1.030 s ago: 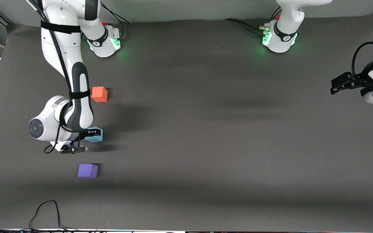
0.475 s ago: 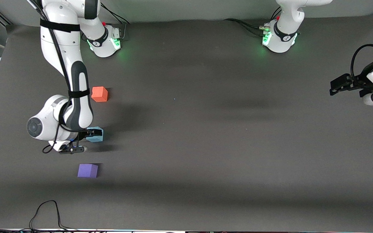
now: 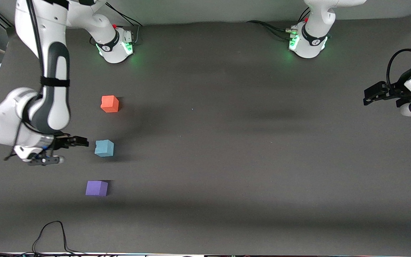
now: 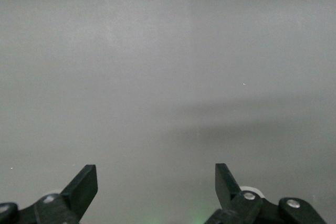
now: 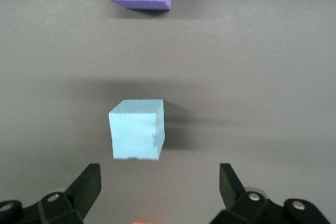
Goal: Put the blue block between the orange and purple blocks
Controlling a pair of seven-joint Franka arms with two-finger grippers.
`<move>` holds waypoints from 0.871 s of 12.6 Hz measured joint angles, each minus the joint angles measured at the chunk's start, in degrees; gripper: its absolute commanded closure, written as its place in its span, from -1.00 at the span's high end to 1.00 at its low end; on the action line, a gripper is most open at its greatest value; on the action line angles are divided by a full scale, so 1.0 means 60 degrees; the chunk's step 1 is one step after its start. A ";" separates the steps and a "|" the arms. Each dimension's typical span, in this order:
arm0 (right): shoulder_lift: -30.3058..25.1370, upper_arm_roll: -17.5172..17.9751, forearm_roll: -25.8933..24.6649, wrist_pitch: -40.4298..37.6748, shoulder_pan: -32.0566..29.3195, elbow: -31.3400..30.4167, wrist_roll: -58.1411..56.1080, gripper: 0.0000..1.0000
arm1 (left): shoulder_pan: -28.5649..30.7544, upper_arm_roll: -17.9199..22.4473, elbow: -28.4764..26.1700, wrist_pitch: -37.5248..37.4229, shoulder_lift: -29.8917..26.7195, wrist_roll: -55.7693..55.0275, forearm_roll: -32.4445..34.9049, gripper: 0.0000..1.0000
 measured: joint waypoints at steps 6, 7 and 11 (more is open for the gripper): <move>-0.0080 -0.2802 -0.0062 -0.1427 0.2515 0.0592 0.0559 1.00 | 0.0005 0.0011 0.0011 0.0144 -0.0016 0.0001 0.0000 1.00; -0.0076 -0.2732 -0.0070 -0.1804 0.2267 0.0911 0.0616 1.00 | 0.0005 0.0011 0.0013 0.0187 -0.0021 0.0001 0.0000 1.00; -0.0079 -0.1760 -0.0390 -0.3401 0.0433 0.2720 0.0719 1.00 | 0.0005 0.0013 0.0014 0.0196 -0.0026 0.0002 0.0000 1.00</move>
